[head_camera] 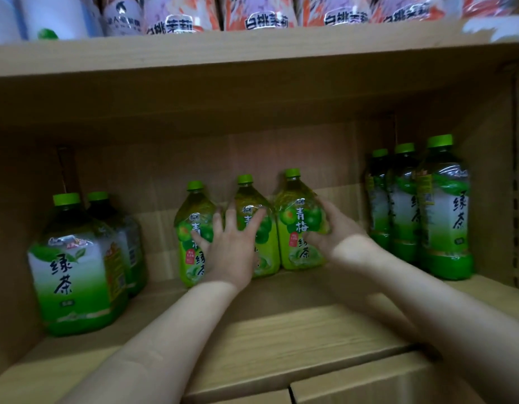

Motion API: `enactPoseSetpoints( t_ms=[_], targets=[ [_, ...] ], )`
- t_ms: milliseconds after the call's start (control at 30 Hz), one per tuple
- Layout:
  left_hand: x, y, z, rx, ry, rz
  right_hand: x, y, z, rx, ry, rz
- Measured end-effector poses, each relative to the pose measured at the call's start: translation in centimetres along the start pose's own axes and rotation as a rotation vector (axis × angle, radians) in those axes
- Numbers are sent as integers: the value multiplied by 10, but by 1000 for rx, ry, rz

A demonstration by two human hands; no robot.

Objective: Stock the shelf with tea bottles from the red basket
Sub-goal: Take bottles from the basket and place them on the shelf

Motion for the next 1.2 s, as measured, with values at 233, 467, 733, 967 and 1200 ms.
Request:
enactPoseSetpoints(
  t_ms=[233, 467, 733, 967, 1200],
  targets=[
    [52, 70, 67, 477, 140, -557, 105, -2, 105, -44, -134, 192],
    [141, 173, 38, 1067, 28, -770, 212, 48, 179, -128, -153, 32],
    [218, 317, -36, 1268, -416, -790, 352, 147, 255, 66, -96, -448],
    [292, 460, -63, 1129, -679, -966, 488, 271, 298, 397, -109, -783],
    [372, 548, -89, 871, -1170, -1020, 561, 352, 281, 432, -552, -1282]
  ],
)
Point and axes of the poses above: each hand's wrist, its own x-axis away from the middle knuckle, its own z-axis out of the back of the hand, y = z × x, the point moved 1 cm from there along -x, towards the middle knuckle, and after that the axes turned 6 degrees about x, right-handed, at the moved point
